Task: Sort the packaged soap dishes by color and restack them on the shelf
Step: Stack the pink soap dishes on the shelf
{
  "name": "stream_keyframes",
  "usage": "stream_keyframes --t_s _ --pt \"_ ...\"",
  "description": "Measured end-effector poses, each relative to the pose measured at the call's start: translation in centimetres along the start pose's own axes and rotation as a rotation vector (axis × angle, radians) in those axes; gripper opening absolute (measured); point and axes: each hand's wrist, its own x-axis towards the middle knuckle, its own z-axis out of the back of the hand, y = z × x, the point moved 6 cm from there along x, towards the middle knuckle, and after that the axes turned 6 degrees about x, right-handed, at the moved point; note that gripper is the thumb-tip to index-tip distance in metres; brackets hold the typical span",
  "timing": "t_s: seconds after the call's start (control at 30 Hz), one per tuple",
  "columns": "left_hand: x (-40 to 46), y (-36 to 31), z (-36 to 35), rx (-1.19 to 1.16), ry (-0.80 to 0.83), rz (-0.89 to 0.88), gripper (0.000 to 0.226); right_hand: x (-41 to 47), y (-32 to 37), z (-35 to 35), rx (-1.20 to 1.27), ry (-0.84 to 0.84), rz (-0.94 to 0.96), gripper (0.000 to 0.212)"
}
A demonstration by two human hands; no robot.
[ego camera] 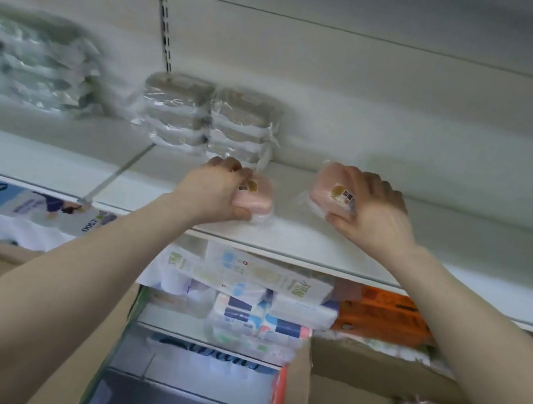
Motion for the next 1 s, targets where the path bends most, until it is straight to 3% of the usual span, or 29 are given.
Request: stream_keyframes --t_s 0.2,0.43,0.77,0.87,1.0 --pt "7.4 -6.5 -2.0 -0.076 0.076 -0.137 0.067 -0.5 -6.2 -0.2 -0.069 0.047 -0.206 0.079" --pt "14.1 -11.4 -4.1 -0.096 0.004 -0.223 0.065 -0.6 -11.9 0.2 -0.18 0.135 -0.393 0.071" --pt "15.3 -11.7 -5.2 -0.018 -0.158 -0.045 0.048 2.9 -14.6 -2.8 -0.03 0.319 -0.309 0.079" --pt "15.5 -12.2 -5.4 -0.049 -0.167 -0.073 0.046 4.1 -14.8 -4.8 0.134 0.289 -0.23 0.067" --pt "15.1 -12.4 -6.1 -0.127 -0.224 -0.132 0.048 4.3 -15.1 -7.3 0.112 0.266 -0.149 0.053"
